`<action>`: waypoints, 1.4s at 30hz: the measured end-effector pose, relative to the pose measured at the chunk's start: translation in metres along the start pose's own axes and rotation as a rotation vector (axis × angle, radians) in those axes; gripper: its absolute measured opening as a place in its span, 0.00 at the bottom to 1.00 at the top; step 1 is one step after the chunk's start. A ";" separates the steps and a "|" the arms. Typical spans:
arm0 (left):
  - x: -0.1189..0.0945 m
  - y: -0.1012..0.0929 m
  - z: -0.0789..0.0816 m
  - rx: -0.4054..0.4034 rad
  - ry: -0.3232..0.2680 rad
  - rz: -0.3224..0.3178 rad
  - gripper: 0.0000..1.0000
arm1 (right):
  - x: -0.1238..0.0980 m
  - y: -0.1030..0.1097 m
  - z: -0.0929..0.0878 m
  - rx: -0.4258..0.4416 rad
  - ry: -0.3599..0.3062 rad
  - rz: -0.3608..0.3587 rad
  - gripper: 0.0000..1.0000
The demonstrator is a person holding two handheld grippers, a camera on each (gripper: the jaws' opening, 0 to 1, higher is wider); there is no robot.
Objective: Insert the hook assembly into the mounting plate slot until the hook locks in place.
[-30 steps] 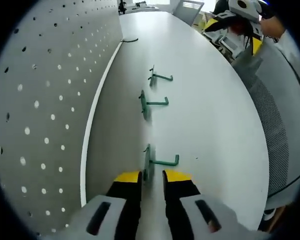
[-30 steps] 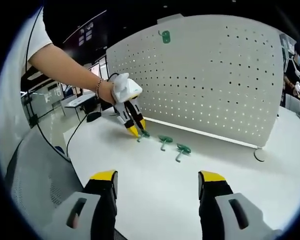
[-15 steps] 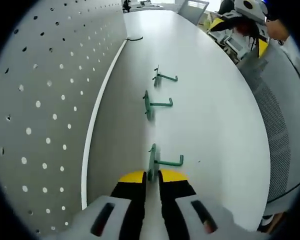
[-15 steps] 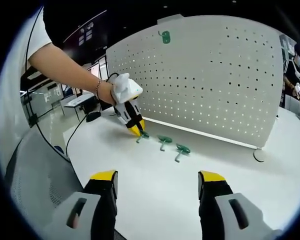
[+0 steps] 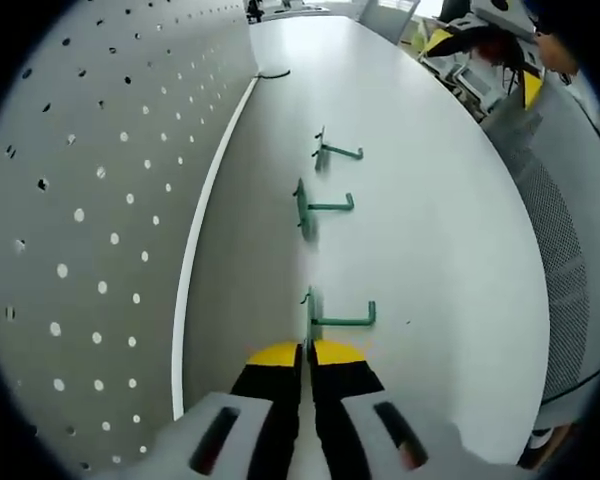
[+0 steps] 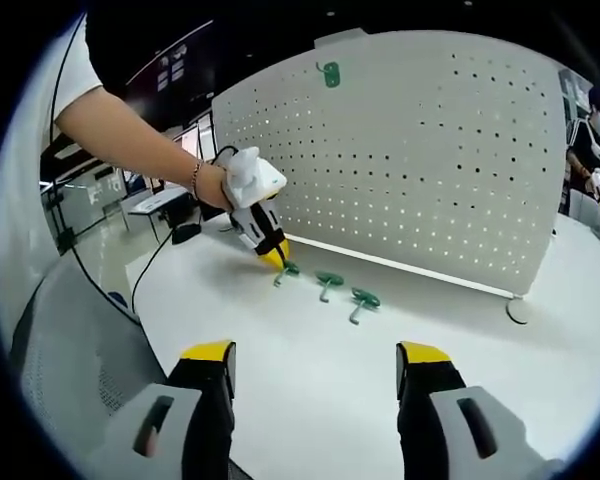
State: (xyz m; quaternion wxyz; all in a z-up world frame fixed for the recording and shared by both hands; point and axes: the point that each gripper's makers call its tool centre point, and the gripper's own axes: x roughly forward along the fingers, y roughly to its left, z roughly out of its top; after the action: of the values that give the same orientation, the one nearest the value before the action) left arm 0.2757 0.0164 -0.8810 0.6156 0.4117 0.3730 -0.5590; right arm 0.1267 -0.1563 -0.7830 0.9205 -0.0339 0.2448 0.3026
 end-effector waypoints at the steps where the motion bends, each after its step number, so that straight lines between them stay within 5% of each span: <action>1: 0.000 0.000 0.000 -0.001 0.002 -0.001 0.03 | 0.000 0.000 0.000 -0.001 0.001 0.000 0.63; 21: 0.000 -0.001 0.000 0.021 -0.004 -0.001 0.02 | 0.001 0.001 -0.002 -0.003 0.010 0.004 0.63; 29: -0.006 -0.003 0.006 -0.083 -0.125 0.000 0.02 | 0.001 0.000 -0.001 0.003 0.005 -0.001 0.63; 42: -0.011 -0.006 0.011 -0.113 -0.171 0.017 0.02 | 0.000 -0.002 -0.002 0.005 0.009 -0.009 0.65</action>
State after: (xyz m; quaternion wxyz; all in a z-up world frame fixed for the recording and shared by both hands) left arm 0.2686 0.0108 -0.8670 0.6722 0.3302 0.3464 -0.5649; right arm 0.1270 -0.1588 -0.7850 0.9209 -0.0342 0.2496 0.2975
